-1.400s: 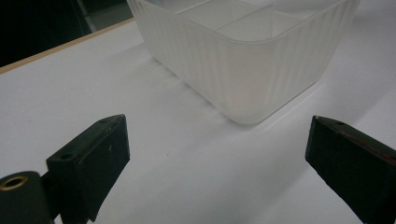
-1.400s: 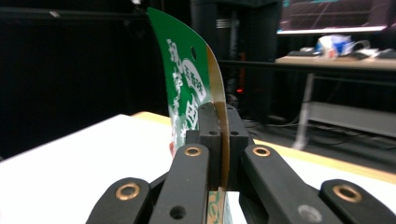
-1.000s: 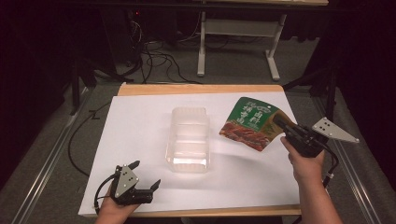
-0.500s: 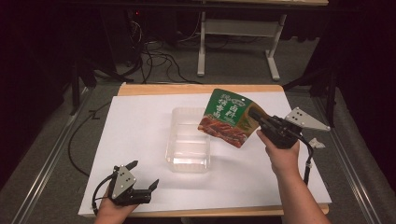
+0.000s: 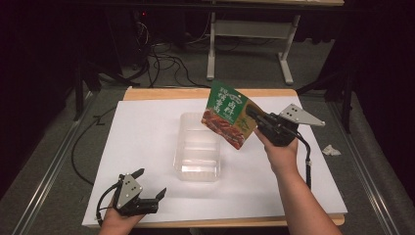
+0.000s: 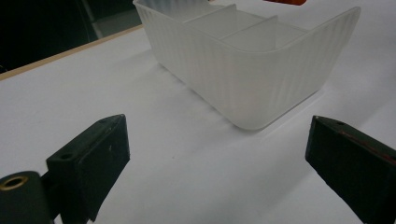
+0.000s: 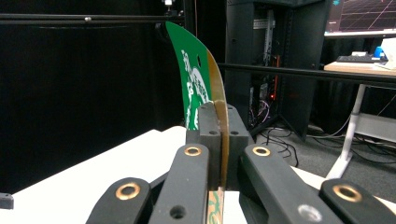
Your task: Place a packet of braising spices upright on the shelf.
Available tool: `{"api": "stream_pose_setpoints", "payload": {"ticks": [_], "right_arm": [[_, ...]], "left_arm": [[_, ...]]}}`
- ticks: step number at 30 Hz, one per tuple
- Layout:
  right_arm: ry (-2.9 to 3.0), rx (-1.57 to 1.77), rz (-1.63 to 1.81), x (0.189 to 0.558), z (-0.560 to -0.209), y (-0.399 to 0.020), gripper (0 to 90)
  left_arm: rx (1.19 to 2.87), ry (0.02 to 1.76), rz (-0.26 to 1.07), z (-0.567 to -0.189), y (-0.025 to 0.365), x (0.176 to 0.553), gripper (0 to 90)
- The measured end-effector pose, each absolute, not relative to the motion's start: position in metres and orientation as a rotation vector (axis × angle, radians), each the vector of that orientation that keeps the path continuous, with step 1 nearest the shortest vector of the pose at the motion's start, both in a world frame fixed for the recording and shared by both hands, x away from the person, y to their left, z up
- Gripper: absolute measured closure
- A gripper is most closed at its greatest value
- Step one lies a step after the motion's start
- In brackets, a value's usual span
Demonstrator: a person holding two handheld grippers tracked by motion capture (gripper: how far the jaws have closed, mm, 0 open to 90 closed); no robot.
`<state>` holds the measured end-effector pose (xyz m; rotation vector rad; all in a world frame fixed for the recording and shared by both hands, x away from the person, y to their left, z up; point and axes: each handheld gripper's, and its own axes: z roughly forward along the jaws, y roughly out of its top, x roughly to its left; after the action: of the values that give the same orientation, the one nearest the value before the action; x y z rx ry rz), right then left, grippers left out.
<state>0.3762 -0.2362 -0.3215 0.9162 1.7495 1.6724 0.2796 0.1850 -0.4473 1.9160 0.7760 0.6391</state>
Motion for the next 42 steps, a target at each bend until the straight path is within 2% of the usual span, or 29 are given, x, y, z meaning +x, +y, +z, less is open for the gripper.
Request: {"api": "stream_pose_setpoints", "payload": {"ticks": [23, 42], "right_arm": [[1.743, 0.838, 1.677, 0.374, -0.313, -0.218, 90.0], [1.805, 0.807, 1.703, 0.379, -0.318, -0.179, 90.0]], "left_arm": [[1.931, 0.767, 0.632, -0.448, 0.183, 0.279, 6.7], [1.925, 0.766, 0.628, -0.447, 0.184, 0.278, 6.7]]}}
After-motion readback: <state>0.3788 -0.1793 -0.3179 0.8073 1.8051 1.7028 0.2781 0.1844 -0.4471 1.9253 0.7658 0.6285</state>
